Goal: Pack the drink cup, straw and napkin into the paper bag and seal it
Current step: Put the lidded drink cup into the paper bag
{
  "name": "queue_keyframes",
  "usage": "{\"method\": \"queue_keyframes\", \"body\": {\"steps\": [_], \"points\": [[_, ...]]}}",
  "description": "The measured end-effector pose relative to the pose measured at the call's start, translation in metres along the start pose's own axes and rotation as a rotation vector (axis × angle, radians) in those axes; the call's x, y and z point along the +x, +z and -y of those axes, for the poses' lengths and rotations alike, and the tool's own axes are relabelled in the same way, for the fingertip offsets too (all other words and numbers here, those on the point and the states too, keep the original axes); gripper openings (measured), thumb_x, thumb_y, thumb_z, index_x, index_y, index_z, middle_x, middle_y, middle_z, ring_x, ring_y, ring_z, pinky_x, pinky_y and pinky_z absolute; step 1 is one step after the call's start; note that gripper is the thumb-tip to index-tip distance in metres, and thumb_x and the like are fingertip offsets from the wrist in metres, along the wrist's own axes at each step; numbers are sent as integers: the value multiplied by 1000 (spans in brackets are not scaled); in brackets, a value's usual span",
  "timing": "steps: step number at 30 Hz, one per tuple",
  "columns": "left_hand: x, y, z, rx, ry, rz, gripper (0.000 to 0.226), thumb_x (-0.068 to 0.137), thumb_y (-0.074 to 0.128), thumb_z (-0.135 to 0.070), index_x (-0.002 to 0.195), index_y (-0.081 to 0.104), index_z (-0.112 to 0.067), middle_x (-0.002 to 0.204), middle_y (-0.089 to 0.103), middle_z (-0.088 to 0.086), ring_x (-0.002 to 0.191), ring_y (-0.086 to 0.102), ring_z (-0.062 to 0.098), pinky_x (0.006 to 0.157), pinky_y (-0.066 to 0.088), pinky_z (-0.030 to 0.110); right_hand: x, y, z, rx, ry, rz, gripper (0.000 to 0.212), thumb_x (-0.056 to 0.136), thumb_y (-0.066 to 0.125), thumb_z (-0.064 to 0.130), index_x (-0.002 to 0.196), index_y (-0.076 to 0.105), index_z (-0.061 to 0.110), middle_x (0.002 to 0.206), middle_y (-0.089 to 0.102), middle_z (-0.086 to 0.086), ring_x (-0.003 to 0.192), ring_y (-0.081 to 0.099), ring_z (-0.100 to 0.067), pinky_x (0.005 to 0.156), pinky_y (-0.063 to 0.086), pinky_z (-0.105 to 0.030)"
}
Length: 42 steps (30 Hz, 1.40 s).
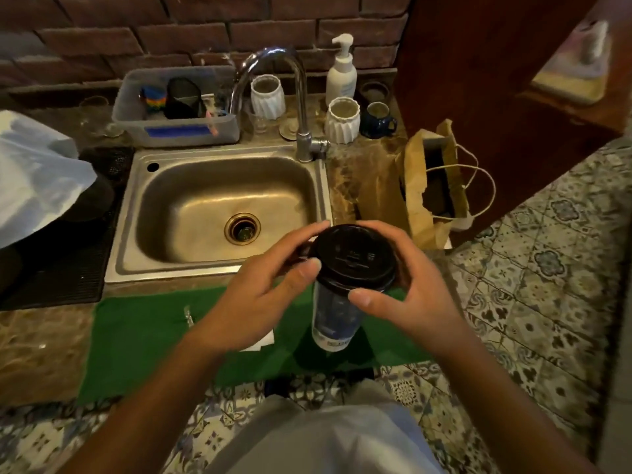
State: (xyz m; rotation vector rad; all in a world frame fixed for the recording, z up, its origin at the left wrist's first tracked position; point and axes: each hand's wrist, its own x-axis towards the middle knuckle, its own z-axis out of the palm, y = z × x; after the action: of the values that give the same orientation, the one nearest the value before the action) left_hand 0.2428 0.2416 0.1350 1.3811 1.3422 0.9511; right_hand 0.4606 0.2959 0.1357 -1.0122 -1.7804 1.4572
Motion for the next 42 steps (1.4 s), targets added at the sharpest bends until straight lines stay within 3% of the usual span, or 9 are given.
{"method": "queue_keyframes", "body": {"steps": [6, 9, 12, 15, 20, 28, 33, 37, 42], "points": [[54, 46, -21, -87, -104, -291, 44, 106, 41, -32, 150, 40, -31, 116, 75, -6, 105, 72, 8, 90, 52, 17, 8, -74, 2, 23, -55, 62, 84, 63, 79, 62, 137, 49, 38, 130, 61, 23, 125, 60, -2, 95, 53, -20], [93, 70, -19, -21, -149, -362, 46, 105, 47, -30, 150, 41, -37, 107, 74, -10, 98, 72, 6, 87, 60, 32, 14, -113, 4, 47, -106, 30, 87, 65, 70, 79, 138, 50, 36, 131, 63, 15, 124, 62, -11, 94, 55, -24], [132, 91, -16, 70, -204, -346, 58, 97, 59, -45, 150, 34, -47, 122, 69, -9, 109, 67, 10, 98, 55, 43, 22, -147, 1, 107, -146, -61, 82, 68, 69, 78, 135, 53, 31, 127, 66, 9, 123, 64, -18, 94, 55, -30], [174, 111, -20, 243, -252, -302, 75, 95, 61, -50, 157, 22, -37, 147, 55, 2, 127, 57, 17, 102, 47, 37, 30, -175, -5, 109, -149, -107, 87, 71, 70, 74, 136, 54, 20, 126, 66, 6, 123, 63, -19, 96, 54, -36], [214, 125, -19, 455, -334, -279, 94, 84, 67, -57, 158, 17, -27, 153, 48, 7, 136, 50, 29, 107, 44, 45, 44, -204, -12, 75, -150, -76, 92, 74, 66, 76, 139, 52, 12, 128, 65, 1, 124, 62, -21, 100, 53, -44], [187, 119, 13, 407, -325, -267, 81, 92, 65, -18, 159, 22, -31, 148, 55, 0, 129, 57, 21, 104, 47, 33, 74, -214, -27, 335, -106, -132, 86, 77, 74, 66, 139, 51, 11, 137, 56, -21, 131, 55, -37, 107, 45, -64], [165, 118, 13, 197, -362, -269, 67, 98, 53, -1, 156, 31, -27, 124, 67, -1, 110, 66, 6, 84, 48, 13, 90, -211, -22, 254, -195, -239, 72, 88, 61, 43, 144, 43, 3, 137, 56, -13, 129, 57, -19, 105, 49, -41], [153, 126, 15, 72, -363, -287, 61, 99, 49, 1, 145, 40, -38, 78, 68, 2, 60, 60, 7, 54, 48, 20, 94, -205, -31, 42, -253, -190, 73, 84, 65, 47, 141, 46, 6, 133, 57, -3, 124, 58, -10, 98, 47, -24], [150, 129, 11, -14, -358, -309, 61, 98, 48, 4, 143, 44, -38, 109, 71, -8, 86, 68, -1, 74, 53, 19, 112, -219, -22, 379, -181, -308, 67, 86, 59, 46, 137, 51, 2, 126, 61, -8, 118, 62, -12, 94, 50, -28]]}}
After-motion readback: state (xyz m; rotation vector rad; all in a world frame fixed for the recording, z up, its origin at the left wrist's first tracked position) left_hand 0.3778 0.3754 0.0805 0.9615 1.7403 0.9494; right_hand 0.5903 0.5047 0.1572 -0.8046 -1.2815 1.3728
